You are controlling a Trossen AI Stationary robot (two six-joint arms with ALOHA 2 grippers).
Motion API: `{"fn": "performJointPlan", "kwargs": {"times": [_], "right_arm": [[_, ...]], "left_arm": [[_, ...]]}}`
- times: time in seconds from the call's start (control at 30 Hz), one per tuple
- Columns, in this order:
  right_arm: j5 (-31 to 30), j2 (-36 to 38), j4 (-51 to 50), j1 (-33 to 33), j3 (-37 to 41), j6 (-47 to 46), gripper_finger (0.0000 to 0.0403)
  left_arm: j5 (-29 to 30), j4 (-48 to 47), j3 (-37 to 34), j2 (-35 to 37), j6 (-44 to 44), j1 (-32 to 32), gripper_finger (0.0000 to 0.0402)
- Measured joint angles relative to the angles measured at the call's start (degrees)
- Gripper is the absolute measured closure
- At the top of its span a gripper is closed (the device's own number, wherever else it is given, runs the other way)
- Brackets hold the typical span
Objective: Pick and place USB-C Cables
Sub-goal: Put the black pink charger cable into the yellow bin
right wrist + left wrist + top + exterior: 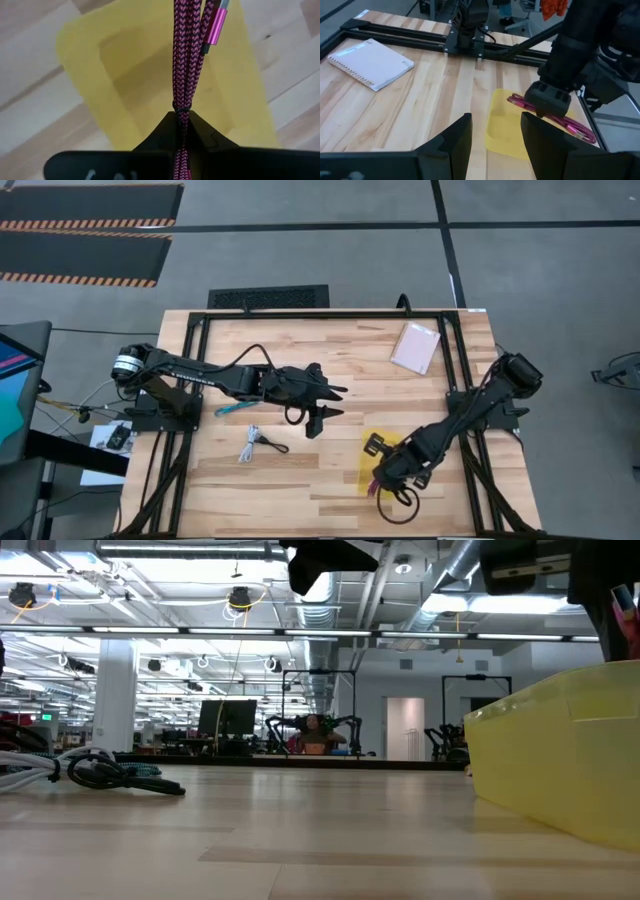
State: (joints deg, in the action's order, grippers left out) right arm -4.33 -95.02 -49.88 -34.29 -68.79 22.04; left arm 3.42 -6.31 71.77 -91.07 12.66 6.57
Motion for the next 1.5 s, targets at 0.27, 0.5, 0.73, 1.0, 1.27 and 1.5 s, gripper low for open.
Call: {"fn": "performJointPlan", "kwargs": {"times": [0.27,0.5,0.73,1.0,1.27,1.5], "right_arm": [[-0.1,0.0,4.2,1.9,3.6,-0.8,0.0367],[-0.1,0.0,3.2,2.0,6.7,-0.6,0.0367],[-0.1,0.0,5.6,2.9,6.7,0.3,0.0367],[-0.1,0.0,6.7,4.3,6.7,0.8,0.0367],[-0.1,0.0,5.9,6.2,8.4,2.9,0.0367],[-0.1,0.0,6.2,7.2,9.8,6.0,0.0367]], "left_arm": [[0.0,-0.1,0.0,0.0,0.0,0.0,0.0245],[0.0,-0.9,0.0,0.0,-2.0,0.0,0.0245],[0.3,-0.8,0.0,0.0,-3.4,0.0,0.0245],[0.3,-2.1,0.0,0.0,-3.2,0.2,0.0245],[1.6,-5.2,0.0,0.0,-4.3,0.1,0.0245],[1.9,-6.3,0.0,0.0,-4.3,0.1,0.0245]]}}
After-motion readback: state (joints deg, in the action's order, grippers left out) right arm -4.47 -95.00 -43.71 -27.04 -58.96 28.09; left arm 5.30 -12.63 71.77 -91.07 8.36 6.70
